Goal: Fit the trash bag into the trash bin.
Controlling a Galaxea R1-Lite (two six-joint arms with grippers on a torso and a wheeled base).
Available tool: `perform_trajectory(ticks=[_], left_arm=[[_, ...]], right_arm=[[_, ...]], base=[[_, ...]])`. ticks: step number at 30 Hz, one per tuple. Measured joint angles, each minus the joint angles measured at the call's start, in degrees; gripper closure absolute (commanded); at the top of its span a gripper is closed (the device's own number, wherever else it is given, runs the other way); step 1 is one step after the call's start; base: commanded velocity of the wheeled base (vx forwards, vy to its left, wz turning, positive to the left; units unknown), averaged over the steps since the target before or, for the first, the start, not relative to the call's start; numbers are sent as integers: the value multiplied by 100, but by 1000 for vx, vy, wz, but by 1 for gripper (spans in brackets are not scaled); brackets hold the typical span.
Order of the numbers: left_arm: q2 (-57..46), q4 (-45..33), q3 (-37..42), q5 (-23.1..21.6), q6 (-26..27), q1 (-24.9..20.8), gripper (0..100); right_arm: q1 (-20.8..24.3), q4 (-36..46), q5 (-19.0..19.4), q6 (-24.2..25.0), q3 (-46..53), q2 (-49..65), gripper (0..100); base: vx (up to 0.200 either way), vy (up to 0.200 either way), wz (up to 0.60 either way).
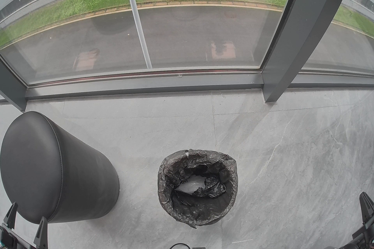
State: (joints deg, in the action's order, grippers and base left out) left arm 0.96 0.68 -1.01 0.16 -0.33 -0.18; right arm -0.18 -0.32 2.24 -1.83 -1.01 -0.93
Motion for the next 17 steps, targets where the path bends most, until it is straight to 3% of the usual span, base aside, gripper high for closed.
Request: perform_trajectory(ticks=[17], left_arm=[[0,-2,0,0,0,0,0]], right_arm=[[2,-1,2,11,0,0,100]], base=[[0,0,0]])
